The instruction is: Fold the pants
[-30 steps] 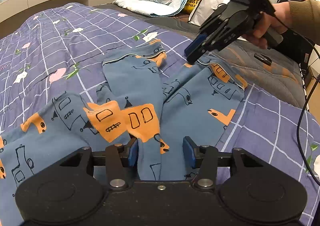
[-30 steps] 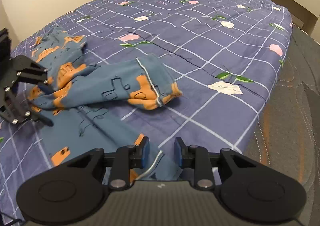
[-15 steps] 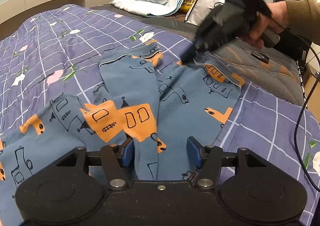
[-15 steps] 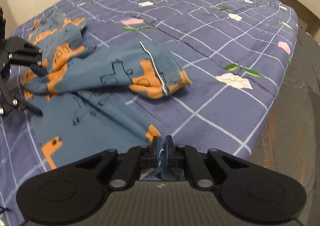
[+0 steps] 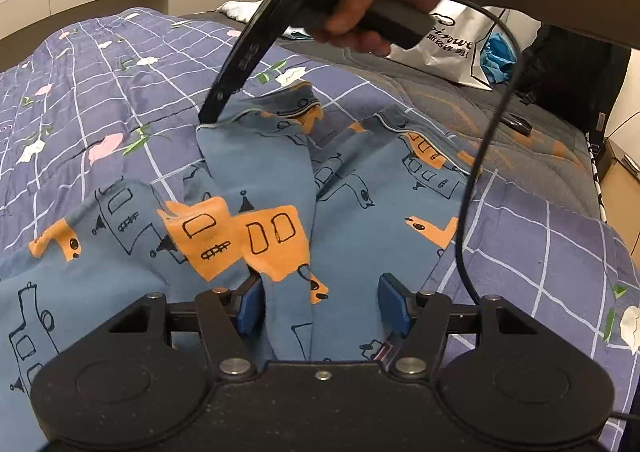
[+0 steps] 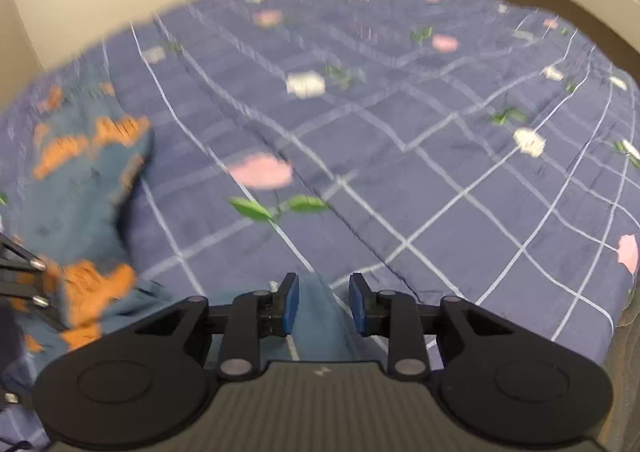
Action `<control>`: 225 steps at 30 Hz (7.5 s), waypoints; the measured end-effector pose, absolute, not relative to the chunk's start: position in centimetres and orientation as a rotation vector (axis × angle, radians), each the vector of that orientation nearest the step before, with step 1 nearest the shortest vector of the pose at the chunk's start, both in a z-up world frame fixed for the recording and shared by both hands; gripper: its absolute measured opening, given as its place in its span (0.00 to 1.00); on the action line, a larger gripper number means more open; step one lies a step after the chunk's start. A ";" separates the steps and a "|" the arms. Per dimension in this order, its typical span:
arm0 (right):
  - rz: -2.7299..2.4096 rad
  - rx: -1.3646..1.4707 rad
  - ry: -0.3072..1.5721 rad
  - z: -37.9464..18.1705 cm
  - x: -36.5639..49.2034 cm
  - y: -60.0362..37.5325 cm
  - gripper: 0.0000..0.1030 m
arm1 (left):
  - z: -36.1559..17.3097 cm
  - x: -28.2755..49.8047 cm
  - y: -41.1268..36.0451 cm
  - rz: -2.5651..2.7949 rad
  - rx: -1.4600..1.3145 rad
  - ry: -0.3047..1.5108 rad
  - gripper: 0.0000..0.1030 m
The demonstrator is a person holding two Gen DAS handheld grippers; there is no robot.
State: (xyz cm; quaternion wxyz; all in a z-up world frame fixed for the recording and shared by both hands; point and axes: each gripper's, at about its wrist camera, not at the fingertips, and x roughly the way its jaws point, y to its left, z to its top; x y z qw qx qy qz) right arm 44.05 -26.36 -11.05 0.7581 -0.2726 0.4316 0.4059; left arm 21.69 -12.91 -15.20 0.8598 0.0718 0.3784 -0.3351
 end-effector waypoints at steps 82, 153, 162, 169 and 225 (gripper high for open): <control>0.641 0.132 0.966 -11.4 31.3 -48.7 0.38 | -14.9 16.8 -16.0 -0.687 0.379 0.738 0.27; 0.525 0.580 0.951 -18.7 23.4 -53.1 0.13 | -14.2 26.1 -16.8 -0.574 0.163 0.794 0.46; 0.529 0.559 0.966 -18.5 23.6 -52.9 0.14 | -10.7 28.5 -10.8 -0.573 0.077 0.723 0.51; 0.529 0.577 0.970 -19.0 23.7 -53.0 0.15 | -13.8 28.7 -7.9 -0.597 0.197 0.852 0.46; 1.022 -0.144 0.996 -14.1 35.3 -17.5 0.28 | -15.7 17.2 -1.0 -0.452 0.080 0.798 0.83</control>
